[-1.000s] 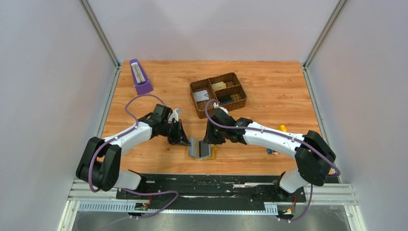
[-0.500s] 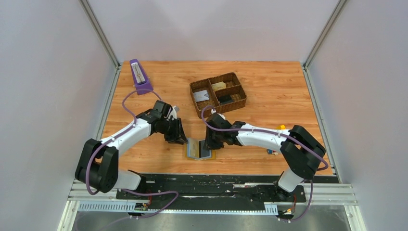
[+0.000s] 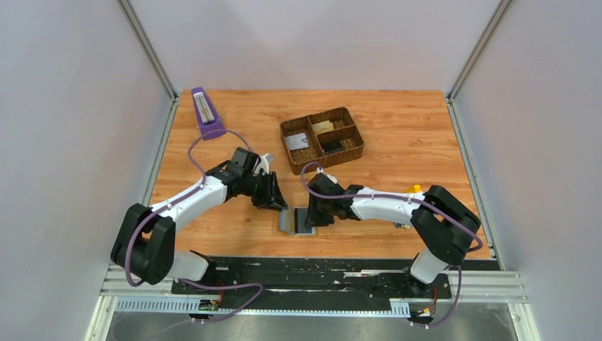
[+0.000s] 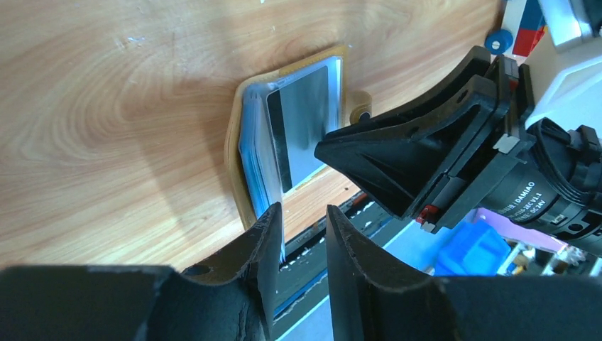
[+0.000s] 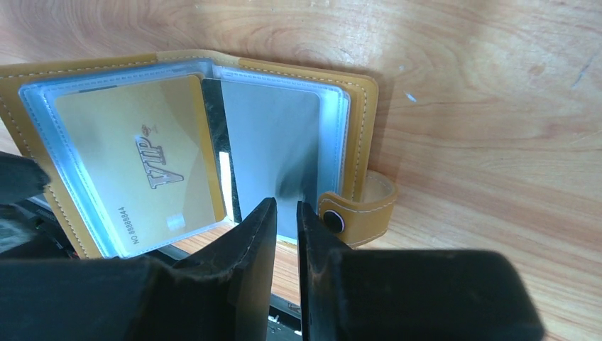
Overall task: Take the credit cards out of the card holder
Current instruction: Remove the credit card from the card holder.
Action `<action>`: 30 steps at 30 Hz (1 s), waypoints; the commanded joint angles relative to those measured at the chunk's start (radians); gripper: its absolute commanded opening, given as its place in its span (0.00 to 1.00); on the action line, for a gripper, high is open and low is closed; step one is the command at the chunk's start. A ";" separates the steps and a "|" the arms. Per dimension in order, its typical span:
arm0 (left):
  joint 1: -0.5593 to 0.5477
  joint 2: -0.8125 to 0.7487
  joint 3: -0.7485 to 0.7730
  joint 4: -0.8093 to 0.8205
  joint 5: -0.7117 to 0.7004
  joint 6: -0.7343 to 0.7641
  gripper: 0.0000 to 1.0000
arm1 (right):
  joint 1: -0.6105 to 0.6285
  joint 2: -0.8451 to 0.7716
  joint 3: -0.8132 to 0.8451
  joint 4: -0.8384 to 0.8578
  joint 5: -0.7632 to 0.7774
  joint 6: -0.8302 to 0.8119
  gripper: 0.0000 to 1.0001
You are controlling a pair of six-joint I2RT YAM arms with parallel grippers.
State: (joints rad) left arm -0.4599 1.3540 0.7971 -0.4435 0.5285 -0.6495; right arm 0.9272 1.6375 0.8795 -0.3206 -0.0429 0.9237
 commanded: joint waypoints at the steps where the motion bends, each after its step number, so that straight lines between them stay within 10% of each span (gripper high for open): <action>1: -0.011 0.028 -0.016 0.099 0.081 -0.040 0.37 | 0.001 -0.021 -0.019 0.050 0.013 0.015 0.18; 30: -0.026 0.281 -0.191 0.493 0.084 -0.156 0.35 | 0.001 -0.067 -0.092 0.099 0.014 0.027 0.17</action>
State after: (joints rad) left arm -0.4812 1.5982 0.6384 -0.0376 0.6498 -0.8085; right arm 0.9272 1.5970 0.8066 -0.2436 -0.0433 0.9386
